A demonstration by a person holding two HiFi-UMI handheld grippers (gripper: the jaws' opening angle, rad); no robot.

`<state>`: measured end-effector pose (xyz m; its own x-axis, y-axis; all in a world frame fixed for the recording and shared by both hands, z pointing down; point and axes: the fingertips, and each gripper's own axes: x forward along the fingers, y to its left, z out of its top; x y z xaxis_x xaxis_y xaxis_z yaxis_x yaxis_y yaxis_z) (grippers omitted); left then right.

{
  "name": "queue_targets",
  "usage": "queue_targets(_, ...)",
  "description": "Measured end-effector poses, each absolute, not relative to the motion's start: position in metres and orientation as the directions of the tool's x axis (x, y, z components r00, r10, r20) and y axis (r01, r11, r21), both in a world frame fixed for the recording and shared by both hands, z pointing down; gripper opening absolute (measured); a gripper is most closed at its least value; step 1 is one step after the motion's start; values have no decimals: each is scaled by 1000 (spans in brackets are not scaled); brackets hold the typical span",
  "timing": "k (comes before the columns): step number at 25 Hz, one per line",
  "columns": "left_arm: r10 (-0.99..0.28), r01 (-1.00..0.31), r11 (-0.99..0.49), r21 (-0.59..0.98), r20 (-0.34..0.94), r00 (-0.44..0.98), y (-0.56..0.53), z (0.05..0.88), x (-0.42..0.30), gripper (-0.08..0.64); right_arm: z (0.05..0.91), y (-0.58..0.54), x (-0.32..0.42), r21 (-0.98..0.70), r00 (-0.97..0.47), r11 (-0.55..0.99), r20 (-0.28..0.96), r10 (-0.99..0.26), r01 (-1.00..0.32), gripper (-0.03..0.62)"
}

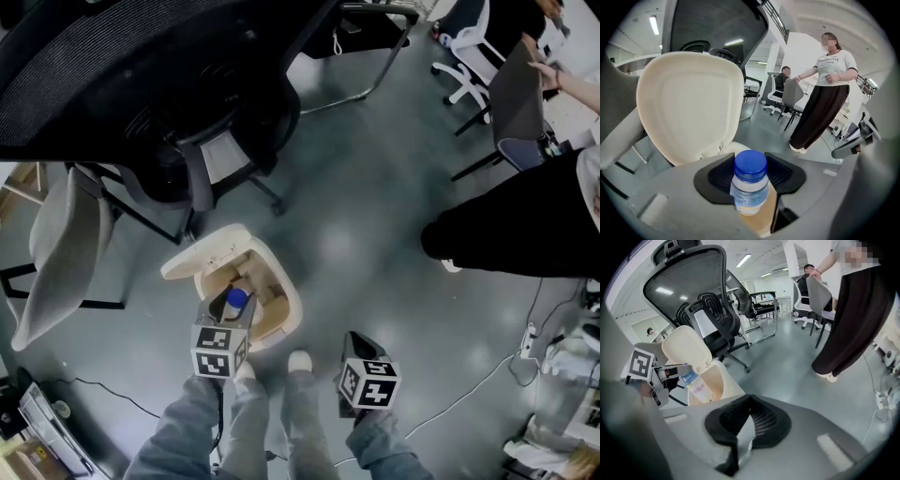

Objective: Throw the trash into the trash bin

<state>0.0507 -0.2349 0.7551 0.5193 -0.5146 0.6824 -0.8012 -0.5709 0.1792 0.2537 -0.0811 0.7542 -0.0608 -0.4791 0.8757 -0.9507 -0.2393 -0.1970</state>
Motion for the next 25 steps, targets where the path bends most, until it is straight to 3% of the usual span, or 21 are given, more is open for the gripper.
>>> queue_targets(7,-452,-796,-570,203,732,510,-235,788,63,216,763,-72,267,-192,-54,-260,887,-459,-946,3)
queue_targets(10,-447,-806,-553,214,740,503,-237,791,61,274,765,-71,271,-194,-52,-269,888,-457,-943,3)
queue_targets(25,-508,-823,-510,249,685,522,-232,763,41,272,757,-75,263,-199,-55,-257,877,-477,-946,3)
